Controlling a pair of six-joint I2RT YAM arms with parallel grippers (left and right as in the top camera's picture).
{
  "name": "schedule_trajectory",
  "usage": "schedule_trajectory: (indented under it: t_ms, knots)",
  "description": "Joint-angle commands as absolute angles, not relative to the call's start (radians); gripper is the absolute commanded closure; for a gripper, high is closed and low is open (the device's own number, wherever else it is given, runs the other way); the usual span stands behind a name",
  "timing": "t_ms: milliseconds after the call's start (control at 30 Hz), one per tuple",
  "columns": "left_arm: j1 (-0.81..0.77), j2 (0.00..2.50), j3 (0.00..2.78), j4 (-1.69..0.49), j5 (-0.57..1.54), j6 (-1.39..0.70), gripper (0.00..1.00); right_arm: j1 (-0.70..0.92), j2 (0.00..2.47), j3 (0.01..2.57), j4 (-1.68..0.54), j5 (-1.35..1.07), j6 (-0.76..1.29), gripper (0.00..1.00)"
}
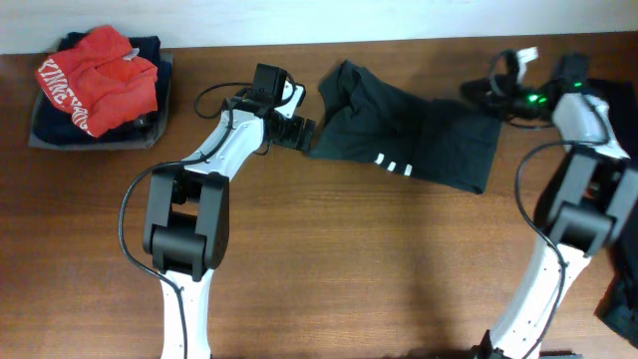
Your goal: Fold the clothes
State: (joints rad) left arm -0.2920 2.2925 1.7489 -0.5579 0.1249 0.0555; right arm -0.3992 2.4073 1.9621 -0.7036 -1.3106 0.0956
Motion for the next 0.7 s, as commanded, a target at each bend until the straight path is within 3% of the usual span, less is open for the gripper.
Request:
schedule_trajectory:
  t_ms: [0, 167, 300, 567, 667]
  knots:
    - [-0.287, 2.259, 1.755, -0.559, 0.143, 0.044, 0.01, -0.436, 2.321, 1.988, -0.764, -1.311, 0.094, 0.75]
    - [-0.287, 2.259, 1.755, -0.559, 0.143, 0.044, 0.01, -0.448, 2.341, 1.985, -0.941, -1.099, -0.005, 0.75]
    - [-0.287, 2.259, 1.755, -0.559, 0.149, 0.037, 0.01, -0.442, 2.384, 1.982, -1.018, -1.129, -0.138, 0.72]
    - [-0.287, 2.259, 1.755, -0.559, 0.203, 0.038, 0.01, -0.437, 2.515, 1.965, -1.002, -1.175, -0.213, 0.71]
    - [-0.287, 2.259, 1.755, -0.559, 0.203, 0.038, 0.01, -0.437, 2.566, 1.964, -0.987, -1.257, -0.255, 0.65]
